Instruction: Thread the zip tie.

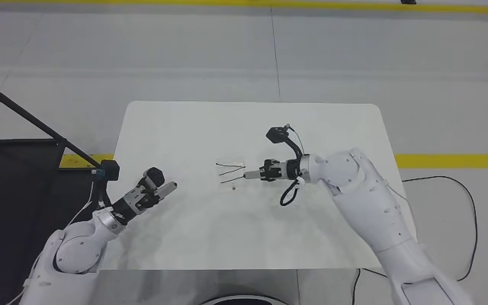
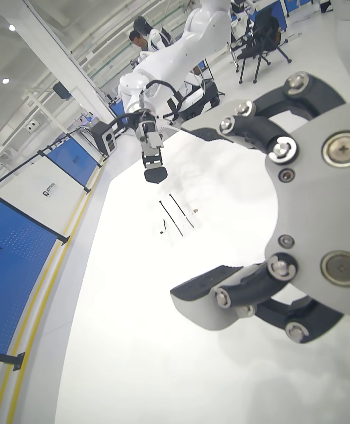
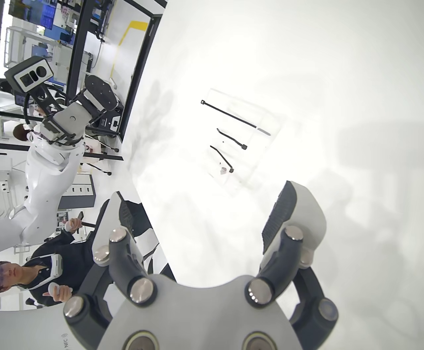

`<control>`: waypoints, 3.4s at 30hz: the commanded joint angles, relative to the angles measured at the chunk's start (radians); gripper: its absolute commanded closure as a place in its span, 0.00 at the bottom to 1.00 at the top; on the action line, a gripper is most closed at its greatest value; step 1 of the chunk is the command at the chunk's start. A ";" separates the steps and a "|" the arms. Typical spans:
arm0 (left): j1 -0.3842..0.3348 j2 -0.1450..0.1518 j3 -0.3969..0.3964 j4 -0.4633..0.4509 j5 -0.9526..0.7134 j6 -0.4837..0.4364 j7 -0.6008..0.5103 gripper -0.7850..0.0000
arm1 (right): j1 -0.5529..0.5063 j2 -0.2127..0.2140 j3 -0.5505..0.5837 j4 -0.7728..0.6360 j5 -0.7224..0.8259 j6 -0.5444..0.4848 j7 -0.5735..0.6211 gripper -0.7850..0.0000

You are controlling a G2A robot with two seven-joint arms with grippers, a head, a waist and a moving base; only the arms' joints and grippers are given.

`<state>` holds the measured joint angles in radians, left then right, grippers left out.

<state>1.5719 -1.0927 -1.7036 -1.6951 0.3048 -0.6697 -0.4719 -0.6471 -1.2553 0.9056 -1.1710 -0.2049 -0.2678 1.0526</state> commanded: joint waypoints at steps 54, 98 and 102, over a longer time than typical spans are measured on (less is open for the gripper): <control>-0.003 0.001 -0.001 0.003 -0.009 0.004 -0.005 0.00 | 0.275 -0.193 -0.229 0.472 0.054 0.048 -0.018 0.76; -0.003 0.001 -0.001 0.002 -0.008 0.006 -0.004 0.00 | 0.277 -0.184 -0.142 0.459 0.049 -0.070 0.018 1.00; -0.008 0.008 -0.008 -0.027 -0.018 -0.022 -0.060 0.00 | 0.244 -0.144 -0.085 0.322 0.021 -0.091 0.064 1.00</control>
<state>1.5666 -1.0877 -1.7066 -1.7157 0.2944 -0.6740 -0.5054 -0.3924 -1.4112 0.8033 -0.8011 -0.1741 -0.3581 1.1016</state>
